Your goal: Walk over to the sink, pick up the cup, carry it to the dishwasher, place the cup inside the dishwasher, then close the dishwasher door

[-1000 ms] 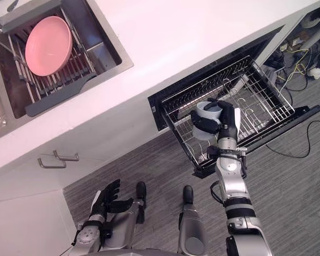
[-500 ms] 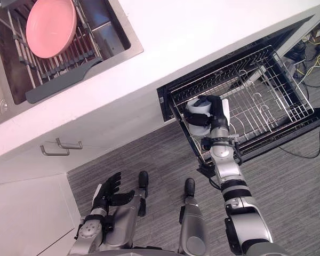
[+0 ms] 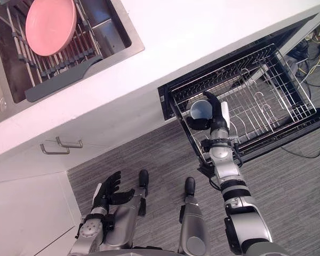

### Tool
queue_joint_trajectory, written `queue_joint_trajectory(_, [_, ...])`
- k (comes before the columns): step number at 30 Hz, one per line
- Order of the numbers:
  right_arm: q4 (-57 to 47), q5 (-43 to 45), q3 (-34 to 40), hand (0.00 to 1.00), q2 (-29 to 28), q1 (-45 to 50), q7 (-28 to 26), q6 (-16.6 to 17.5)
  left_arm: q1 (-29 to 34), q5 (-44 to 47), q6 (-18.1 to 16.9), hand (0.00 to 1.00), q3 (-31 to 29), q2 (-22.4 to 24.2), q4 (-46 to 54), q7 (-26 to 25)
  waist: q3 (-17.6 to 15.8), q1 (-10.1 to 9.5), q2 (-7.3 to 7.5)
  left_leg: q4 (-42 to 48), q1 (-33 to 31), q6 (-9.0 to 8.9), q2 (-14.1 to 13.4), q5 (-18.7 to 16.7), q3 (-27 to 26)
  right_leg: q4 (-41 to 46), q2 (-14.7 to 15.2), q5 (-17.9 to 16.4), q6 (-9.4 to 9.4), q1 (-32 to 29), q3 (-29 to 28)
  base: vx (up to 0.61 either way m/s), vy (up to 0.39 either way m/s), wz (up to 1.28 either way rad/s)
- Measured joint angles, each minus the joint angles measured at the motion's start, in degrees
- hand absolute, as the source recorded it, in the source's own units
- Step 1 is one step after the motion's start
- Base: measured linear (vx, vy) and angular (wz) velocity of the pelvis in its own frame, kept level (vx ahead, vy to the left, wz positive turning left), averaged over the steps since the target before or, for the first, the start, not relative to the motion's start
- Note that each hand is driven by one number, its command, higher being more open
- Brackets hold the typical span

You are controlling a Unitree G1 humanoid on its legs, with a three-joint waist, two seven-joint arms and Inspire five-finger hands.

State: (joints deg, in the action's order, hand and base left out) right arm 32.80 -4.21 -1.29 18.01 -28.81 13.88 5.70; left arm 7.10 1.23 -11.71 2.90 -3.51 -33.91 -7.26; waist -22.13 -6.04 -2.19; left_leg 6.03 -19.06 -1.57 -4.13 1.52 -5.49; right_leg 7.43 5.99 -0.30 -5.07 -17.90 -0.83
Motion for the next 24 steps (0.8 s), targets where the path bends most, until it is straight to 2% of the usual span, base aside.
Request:
queue_joint_trajectory(5, [-1.82, 0.05, 1.41, 0.9, -0.29, 0.56, 0.68, -0.05, -0.05, 0.0, 0.01, 0.9, 0.21, 0.03, 0.04, 0.0, -0.01, -0.06, 0.01, -0.88, 0.65, 0.06, 0.02, 0.57, -0.13, 0.31, -0.02, 0.0, 0.01, 0.06, -0.22, 0.0, 0.0, 0.0])
queue_joint_trajectory(15, [-16.86, -0.49, 3.83, 0.9, -3.34, 9.86, 2.54, 0.01, -0.27, -0.02, 0.23, 0.9, 0.86, -0.01, 0.13, 0.03, -0.23, 0.4, 0.46, -2.48, 3.63, 0.02, -0.32, 0.94, -0.99, 0.14, -0.36, -0.04, 0.14, 1.9, -0.83, 0.01, -0.01, -0.04])
queue_joint_trajectory(21, [-27.87, -2.22, 5.02, 0.9, -7.71, 20.93, 2.76, 0.1, -0.3, -0.12, 1.12, 0.9, 0.67, -0.02, -0.03, 0.59, 0.26, 0.95, 1.6, -4.03, 7.1, -0.22, -0.76, 0.76, -1.39, -0.63, -0.67, -0.53, 0.64, 4.87, -0.83, 0.04, -0.013, -0.03])
queue_joint_trajectory(24, [-32.2, -2.98, 5.43, 0.9, -10.48, 26.47, 2.66, 0.19, -0.21, -0.48, 1.72, 0.9, -0.38, -0.06, -0.93, 1.32, 0.96, 1.84, 2.81, -5.09, 9.44, -0.43, -0.78, 0.61, -1.43, -0.84, -0.88, -1.2, 0.77, 6.78, -0.73, 0.06, -0.026, 0.01])
